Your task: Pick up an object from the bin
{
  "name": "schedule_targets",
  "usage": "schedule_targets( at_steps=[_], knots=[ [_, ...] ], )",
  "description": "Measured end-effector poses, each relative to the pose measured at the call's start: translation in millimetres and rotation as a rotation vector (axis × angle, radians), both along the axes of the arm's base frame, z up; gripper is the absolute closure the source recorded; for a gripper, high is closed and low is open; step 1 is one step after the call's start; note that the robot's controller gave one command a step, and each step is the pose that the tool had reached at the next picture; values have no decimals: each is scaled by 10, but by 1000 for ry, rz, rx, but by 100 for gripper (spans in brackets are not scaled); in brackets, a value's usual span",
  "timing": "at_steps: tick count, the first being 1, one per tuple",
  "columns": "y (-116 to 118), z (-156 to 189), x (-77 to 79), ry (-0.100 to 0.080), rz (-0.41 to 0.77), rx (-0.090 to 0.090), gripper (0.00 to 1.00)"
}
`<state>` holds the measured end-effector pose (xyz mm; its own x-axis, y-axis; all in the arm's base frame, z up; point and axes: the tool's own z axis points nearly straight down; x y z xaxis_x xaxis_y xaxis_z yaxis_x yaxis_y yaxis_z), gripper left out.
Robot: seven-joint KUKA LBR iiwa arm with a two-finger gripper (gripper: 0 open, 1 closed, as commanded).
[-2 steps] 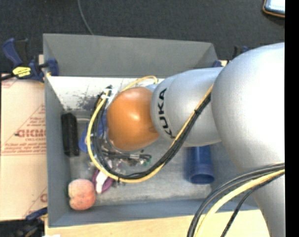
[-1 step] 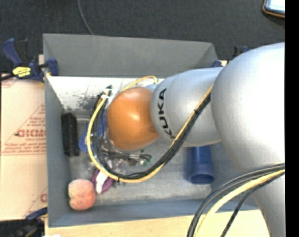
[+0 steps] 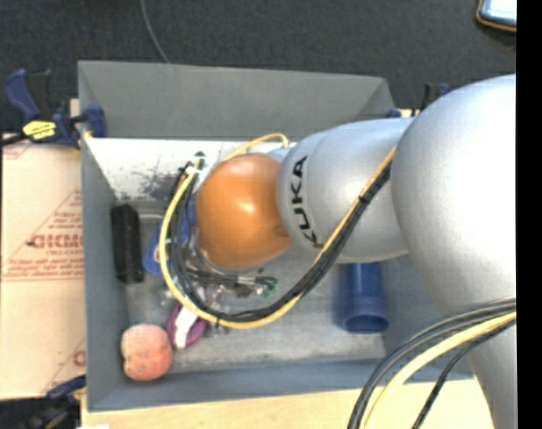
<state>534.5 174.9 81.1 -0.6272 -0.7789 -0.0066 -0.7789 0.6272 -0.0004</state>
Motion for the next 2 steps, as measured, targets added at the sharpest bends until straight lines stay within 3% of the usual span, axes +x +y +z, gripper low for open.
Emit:
schedule_targets(
  at_steps=[2],
  knots=[
    [-5, 341, 11, -4, -6, 2, 100]
  ],
)
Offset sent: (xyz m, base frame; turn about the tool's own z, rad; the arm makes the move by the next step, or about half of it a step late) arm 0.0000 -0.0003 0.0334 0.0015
